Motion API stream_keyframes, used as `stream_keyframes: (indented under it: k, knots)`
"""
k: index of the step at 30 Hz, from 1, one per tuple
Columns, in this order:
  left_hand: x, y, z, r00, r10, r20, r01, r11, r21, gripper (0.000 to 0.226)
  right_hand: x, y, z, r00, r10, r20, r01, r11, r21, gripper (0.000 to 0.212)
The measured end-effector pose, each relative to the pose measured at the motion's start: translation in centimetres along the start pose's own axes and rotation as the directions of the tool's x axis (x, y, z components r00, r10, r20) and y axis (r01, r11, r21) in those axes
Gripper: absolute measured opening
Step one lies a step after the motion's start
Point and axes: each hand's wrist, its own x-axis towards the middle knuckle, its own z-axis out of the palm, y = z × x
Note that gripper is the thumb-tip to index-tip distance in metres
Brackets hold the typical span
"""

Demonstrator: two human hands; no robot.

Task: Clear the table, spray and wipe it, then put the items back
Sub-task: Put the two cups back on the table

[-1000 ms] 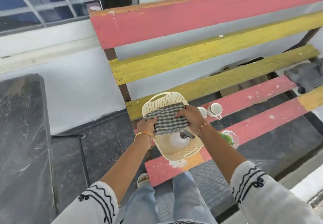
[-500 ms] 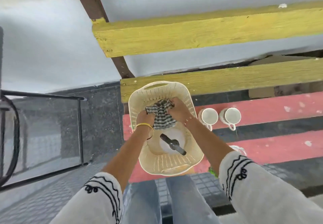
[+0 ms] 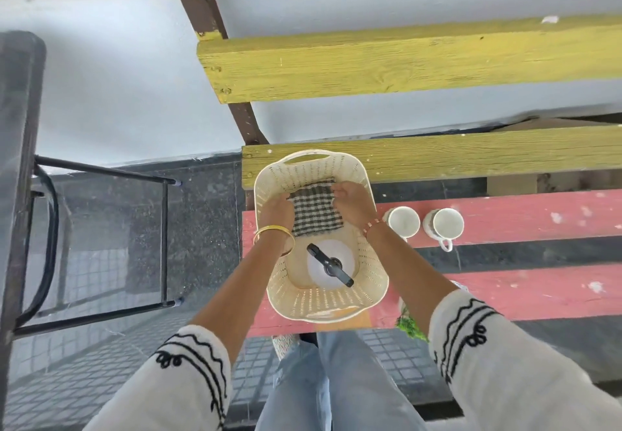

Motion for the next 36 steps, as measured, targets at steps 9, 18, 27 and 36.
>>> stream_keyframes:
  k: [9, 18, 27, 36]
  knots:
    - [-7.2, 1.3, 0.7, 0.951, 0.307, -0.021, -0.308, 0.950, -0.050, 0.032, -8.0, 0.1, -3.6, 0.979, 0.014, -0.203, 0.050, 0.951, 0.306, 0.033]
    - [-12.2, 2.5, 7.4, 0.908, 0.390, 0.150, -0.391, 0.920, -0.028, 0.030, -11.5, 4.9, -9.6, 0.925, 0.101, -0.366, 0.059, 0.914, 0.401, 0.028]
    - [-9.2, 1.6, 19.2, 0.978, 0.090, 0.189, -0.123, 0.978, 0.169, 0.039, -6.0, 13.8, -15.9, 0.899, 0.221, -0.379, -0.143, 0.964, 0.223, 0.033]
    - [-6.8, 0.2, 23.7, 0.991, -0.126, 0.037, 0.112, 0.959, 0.261, 0.034, -2.4, 19.2, -14.1, 0.939, 0.273, -0.208, -0.286, 0.957, -0.038, 0.032]
